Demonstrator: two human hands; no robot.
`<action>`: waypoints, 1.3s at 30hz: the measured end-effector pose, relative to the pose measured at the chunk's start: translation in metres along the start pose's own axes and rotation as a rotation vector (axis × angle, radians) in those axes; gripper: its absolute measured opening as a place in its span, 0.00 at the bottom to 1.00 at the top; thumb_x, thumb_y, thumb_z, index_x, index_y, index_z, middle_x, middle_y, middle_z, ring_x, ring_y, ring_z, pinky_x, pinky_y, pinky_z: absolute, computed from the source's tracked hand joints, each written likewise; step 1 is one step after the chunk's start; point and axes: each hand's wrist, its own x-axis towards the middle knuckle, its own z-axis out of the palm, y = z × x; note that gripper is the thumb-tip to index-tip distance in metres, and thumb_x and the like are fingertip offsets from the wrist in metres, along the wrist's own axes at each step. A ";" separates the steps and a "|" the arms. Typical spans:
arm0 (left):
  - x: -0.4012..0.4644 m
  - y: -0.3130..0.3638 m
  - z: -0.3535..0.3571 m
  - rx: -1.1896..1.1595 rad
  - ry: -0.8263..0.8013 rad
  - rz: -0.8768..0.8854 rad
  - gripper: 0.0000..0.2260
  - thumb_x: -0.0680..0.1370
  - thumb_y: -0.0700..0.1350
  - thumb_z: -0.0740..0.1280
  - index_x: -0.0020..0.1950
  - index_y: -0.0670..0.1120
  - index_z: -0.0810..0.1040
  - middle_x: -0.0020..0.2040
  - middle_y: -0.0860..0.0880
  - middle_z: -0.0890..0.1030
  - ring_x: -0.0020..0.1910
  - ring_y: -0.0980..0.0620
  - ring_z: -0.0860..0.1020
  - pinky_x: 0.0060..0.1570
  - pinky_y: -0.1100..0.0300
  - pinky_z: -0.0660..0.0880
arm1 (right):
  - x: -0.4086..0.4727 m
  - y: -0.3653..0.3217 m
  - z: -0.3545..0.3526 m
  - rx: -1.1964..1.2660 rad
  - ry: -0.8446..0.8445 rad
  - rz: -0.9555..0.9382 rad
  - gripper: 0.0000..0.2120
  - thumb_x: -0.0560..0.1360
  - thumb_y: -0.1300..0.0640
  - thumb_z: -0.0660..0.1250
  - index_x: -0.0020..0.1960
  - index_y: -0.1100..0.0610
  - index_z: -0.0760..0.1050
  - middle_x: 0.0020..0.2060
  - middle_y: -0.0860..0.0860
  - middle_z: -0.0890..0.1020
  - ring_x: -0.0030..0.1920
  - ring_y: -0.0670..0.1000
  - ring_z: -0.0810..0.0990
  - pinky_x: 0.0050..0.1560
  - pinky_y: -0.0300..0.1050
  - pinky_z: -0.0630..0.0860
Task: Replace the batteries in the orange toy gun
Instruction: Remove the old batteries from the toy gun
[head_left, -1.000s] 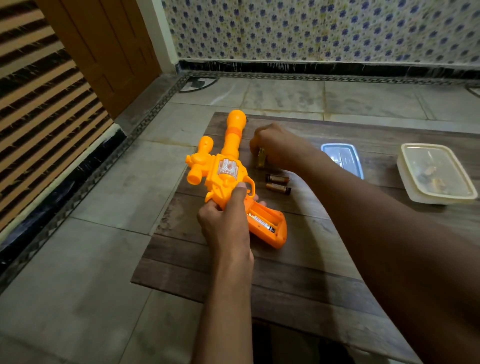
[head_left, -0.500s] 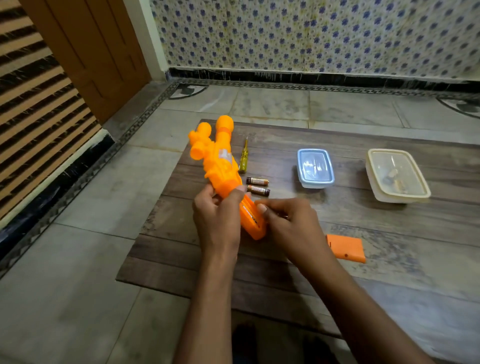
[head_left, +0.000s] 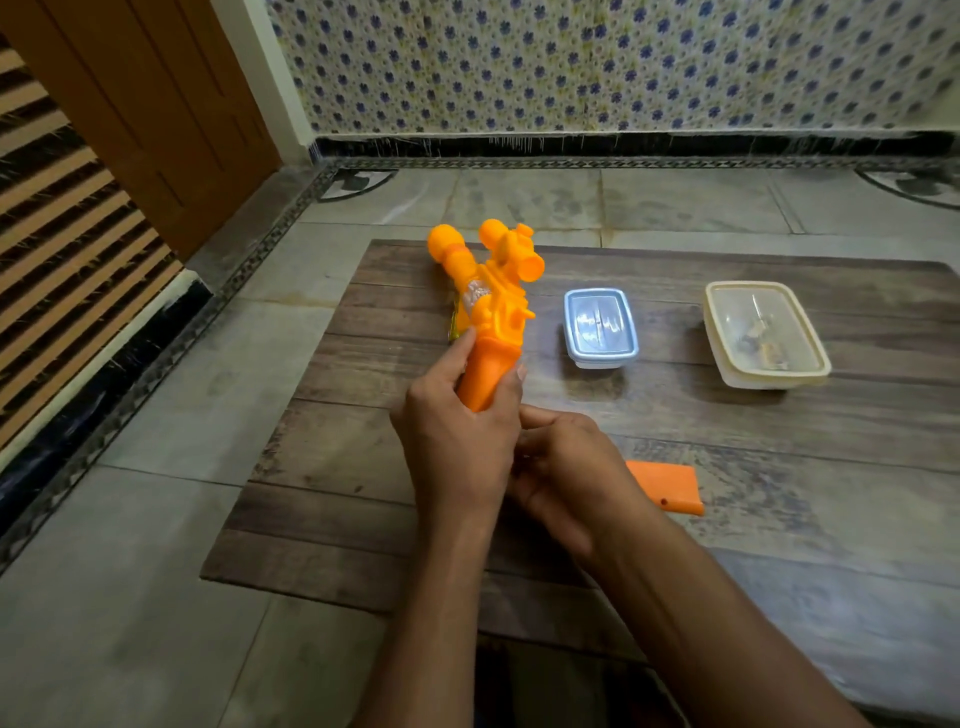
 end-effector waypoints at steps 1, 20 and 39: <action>0.000 0.001 0.000 0.007 -0.003 0.008 0.25 0.72 0.49 0.81 0.68 0.48 0.83 0.55 0.47 0.88 0.50 0.52 0.85 0.54 0.55 0.82 | -0.001 0.000 0.000 0.003 -0.001 0.005 0.23 0.78 0.77 0.50 0.65 0.69 0.78 0.49 0.59 0.88 0.47 0.53 0.88 0.47 0.44 0.86; 0.009 -0.022 -0.020 -0.177 0.196 -0.206 0.06 0.77 0.45 0.73 0.49 0.43 0.82 0.41 0.53 0.87 0.39 0.56 0.85 0.47 0.46 0.85 | 0.026 0.004 -0.017 -1.064 0.349 -0.670 0.14 0.70 0.70 0.69 0.51 0.59 0.86 0.42 0.54 0.88 0.44 0.54 0.87 0.51 0.58 0.83; 0.001 -0.058 -0.055 0.052 0.048 -0.506 0.21 0.71 0.64 0.72 0.41 0.46 0.81 0.43 0.43 0.85 0.46 0.37 0.85 0.47 0.38 0.84 | 0.055 0.016 -0.018 -1.591 0.437 -0.739 0.06 0.76 0.64 0.66 0.42 0.61 0.80 0.45 0.53 0.73 0.42 0.54 0.74 0.40 0.51 0.77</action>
